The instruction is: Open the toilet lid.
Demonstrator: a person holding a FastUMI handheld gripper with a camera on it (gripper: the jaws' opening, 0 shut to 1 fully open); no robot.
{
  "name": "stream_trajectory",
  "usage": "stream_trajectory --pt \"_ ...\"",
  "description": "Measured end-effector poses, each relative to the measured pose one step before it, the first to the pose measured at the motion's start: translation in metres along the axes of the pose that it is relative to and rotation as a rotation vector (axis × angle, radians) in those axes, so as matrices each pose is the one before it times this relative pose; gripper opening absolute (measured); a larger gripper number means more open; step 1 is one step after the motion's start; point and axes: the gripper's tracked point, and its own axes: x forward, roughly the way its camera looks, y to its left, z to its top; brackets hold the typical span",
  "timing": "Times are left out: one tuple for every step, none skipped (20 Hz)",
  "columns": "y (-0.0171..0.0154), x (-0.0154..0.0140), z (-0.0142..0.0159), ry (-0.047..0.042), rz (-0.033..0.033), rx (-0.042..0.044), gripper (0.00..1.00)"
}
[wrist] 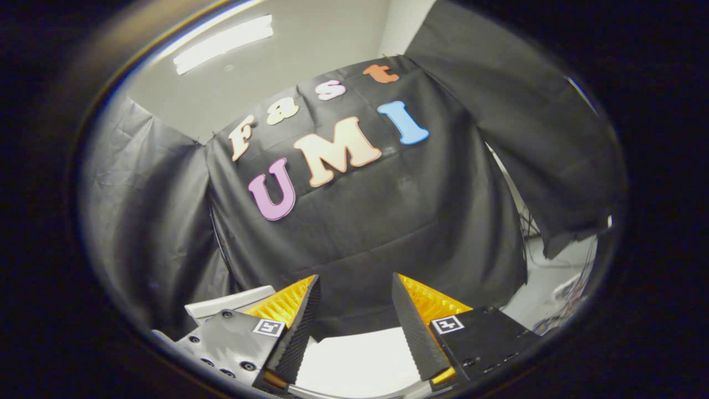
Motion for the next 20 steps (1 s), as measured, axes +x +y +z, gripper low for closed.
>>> stream_trajectory --pt "0.00002 -0.00561 -0.01685 -0.00617 -0.01082 0.04631 0.81" --pt "-0.00262 -0.00664 -0.01854 0.00338 -0.02049 0.04192 0.81" --pt "-0.00540 -0.00726 -0.01671 0.00350 -0.02155 0.03498 0.81" --pt "-0.00594 -0.00762 -0.01524 -0.00084 -0.02321 0.03120 0.80" --pt "-0.00610 -0.00694 -0.01029 -0.00768 -0.02081 0.03148 0.81" --pt "-0.00594 -0.00689 -0.00896 -0.01088 -0.02023 0.03161 0.80" --pt "-0.00817 -0.00578 -0.00733 -0.00938 -0.02416 0.03154 0.80" --pt "-0.00840 -0.00553 -0.00872 -0.00821 -0.02713 0.02911 0.80" --pt "-0.00962 -0.00474 -0.00528 -0.00884 -0.02705 0.02746 0.81" --pt "-0.00985 -0.00650 -0.00619 -0.00773 -0.02926 0.02672 0.81" --pt "-0.01084 -0.00578 -0.00483 -0.00879 -0.03032 0.02359 0.81" --pt "-0.01001 -0.00566 -0.00458 -0.01188 -0.02798 0.02427 0.80" --pt "-0.01093 -0.00463 -0.00186 -0.01480 -0.02788 0.02770 0.80" --pt "-0.00957 -0.00478 -0.00256 -0.01672 -0.02524 0.03244 0.81" --pt "-0.00901 -0.00446 -0.00175 -0.01331 -0.02271 0.02908 0.81" --pt "-0.01070 -0.00367 -0.00373 -0.00775 -0.02761 0.02303 0.81" --pt "-0.01196 -0.00302 -0.00487 0.00026 -0.03103 0.01878 0.80" --pt "-0.01121 -0.00153 -0.00654 0.00649 -0.03190 0.02198 0.81" --pt "-0.00928 -0.00179 -0.00402 0.00667 -0.01782 0.02818 0.80" --pt "-0.00221 -0.00147 -0.00383 0.00025 -0.00138 0.03080 0.80"
